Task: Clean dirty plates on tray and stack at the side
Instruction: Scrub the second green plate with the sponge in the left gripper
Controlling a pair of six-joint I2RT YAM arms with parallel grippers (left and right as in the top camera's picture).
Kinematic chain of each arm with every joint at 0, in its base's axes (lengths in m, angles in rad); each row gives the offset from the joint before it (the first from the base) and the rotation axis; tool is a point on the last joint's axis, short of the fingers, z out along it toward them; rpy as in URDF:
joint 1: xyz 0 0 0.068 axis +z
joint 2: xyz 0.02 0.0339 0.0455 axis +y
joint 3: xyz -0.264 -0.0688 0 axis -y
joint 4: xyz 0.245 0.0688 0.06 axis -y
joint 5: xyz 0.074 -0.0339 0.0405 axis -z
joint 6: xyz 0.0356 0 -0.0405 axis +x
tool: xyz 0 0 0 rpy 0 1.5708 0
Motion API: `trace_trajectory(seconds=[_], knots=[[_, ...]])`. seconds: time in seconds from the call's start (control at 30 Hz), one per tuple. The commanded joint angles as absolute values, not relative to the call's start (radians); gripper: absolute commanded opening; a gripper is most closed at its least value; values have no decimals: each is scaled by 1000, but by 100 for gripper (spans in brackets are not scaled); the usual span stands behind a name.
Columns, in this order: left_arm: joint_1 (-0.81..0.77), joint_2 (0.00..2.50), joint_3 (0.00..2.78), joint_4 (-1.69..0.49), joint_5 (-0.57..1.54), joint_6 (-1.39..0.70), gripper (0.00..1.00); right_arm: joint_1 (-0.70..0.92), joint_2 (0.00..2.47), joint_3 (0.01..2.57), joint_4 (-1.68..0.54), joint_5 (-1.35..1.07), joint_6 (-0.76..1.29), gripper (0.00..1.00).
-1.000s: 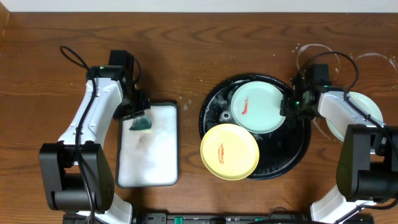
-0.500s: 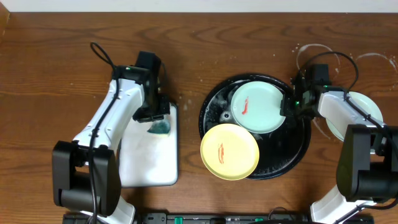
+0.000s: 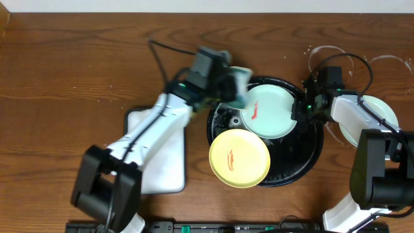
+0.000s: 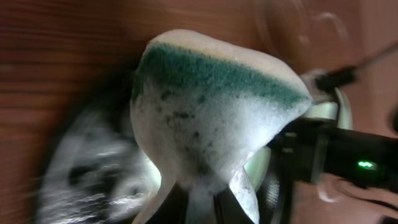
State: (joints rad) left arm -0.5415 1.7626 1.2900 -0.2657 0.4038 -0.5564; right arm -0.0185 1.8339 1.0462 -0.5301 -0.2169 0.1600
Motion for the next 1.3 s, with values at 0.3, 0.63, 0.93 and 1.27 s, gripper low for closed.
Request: trace_trajectory(seconds=[0.3, 0.63, 0.93, 1.27], knots=[[-680, 2146, 1657, -411, 451, -609, 8, -7, 1861, 1027, -542, -220, 164, 1], [-691, 2263, 1674, -368, 419, -625, 7, -7, 1861, 1027, -541, -237, 164, 1], [-697, 2333, 1673, -554, 61, -496, 7, -7, 1861, 1027, -547, -237, 171, 1], [-699, 2332, 1682, -640, -319, -286, 7, -7, 1861, 1027, -563, -237, 171, 1]])
